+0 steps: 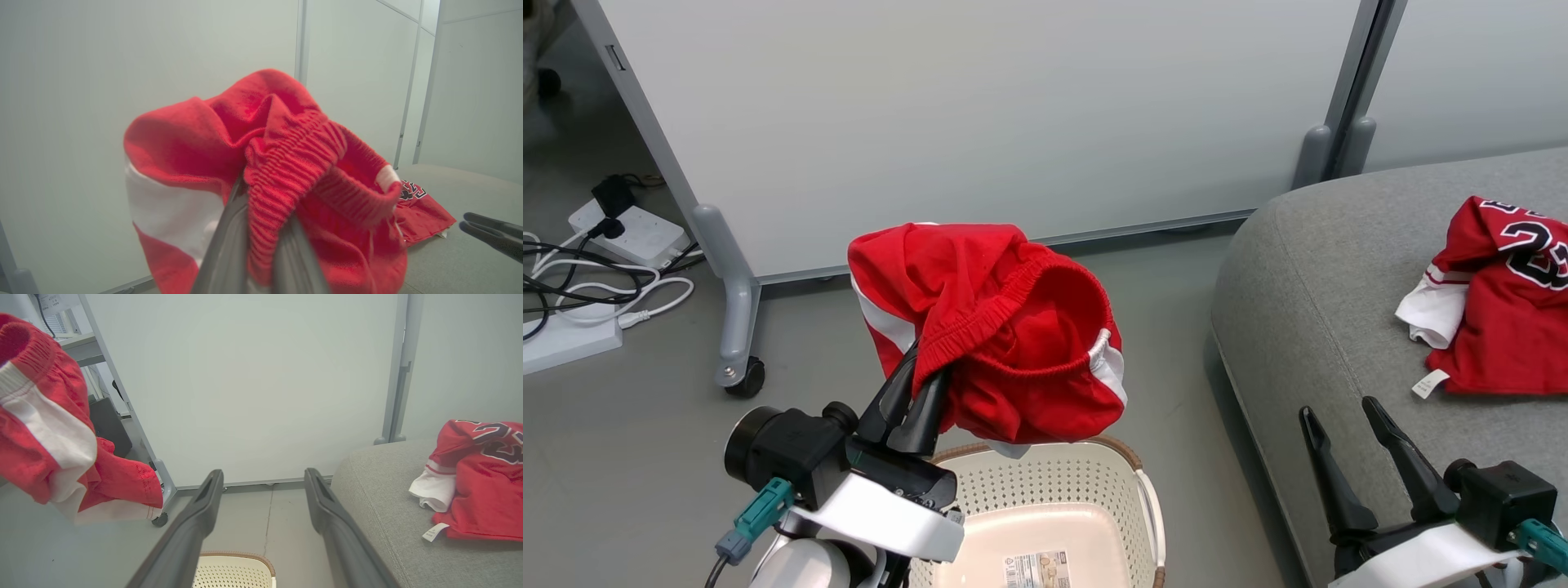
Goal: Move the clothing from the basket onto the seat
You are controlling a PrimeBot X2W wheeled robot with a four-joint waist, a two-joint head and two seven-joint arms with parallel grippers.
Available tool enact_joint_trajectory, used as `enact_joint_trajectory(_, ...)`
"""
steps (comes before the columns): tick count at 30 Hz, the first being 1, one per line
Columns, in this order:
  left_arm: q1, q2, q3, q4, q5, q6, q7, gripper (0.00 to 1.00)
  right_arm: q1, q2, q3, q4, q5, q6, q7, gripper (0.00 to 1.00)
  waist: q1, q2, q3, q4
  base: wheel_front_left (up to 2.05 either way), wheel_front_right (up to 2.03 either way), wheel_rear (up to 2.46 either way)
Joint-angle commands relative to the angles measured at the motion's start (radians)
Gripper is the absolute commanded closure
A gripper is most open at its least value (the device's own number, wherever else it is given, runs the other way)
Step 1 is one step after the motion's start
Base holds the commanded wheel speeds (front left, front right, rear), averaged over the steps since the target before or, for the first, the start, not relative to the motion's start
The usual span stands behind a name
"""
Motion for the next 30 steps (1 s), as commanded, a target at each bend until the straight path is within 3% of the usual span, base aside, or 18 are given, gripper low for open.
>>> enact_joint_trajectory(1,0.002,0.006,0.0,-0.002,-0.005,0.002,0.002,1.0,-0.001,-0.004,0.001,-0.008,0.012,0.0,-0.007,0.0,0.0,0.0,-0.001,0.002,0.0,0.0,0.0)
enact_joint_trajectory(7,-0.007,0.004,-0.006,-0.005,-0.005,0.003,-0.002,1.0,-0.05,-0.004,0.064,-0.039,0.091,0.0,-0.023,0.0,0.0,0.0,-0.005,0.012,0.0,0.0,0.0)
enact_joint_trajectory(13,-0.02,0.0,-0.015,-0.002,-0.006,-0.001,-0.005,1.0,-0.145,-0.004,0.214,-0.049,0.172,0.0,-0.012,0.0,0.0,0.0,-0.003,0.028,0.0,0.0,0.0)
enact_joint_trajectory(20,-0.033,-0.011,-0.035,0.002,-0.002,-0.007,-0.008,1.0,-0.252,-0.033,0.392,0.02,0.239,0.0,-0.014,0.0,0.0,0.0,0.002,0.052,0.0,0.0,0.0)
enact_joint_trajectory(30,-0.046,-0.015,-0.056,-0.001,-0.003,-0.018,-0.004,1.0,-0.361,-0.061,0.534,0.168,0.296,0.0,-0.058,0.0,0.0,0.0,0.009,0.064,0.0,0.0,0.0)
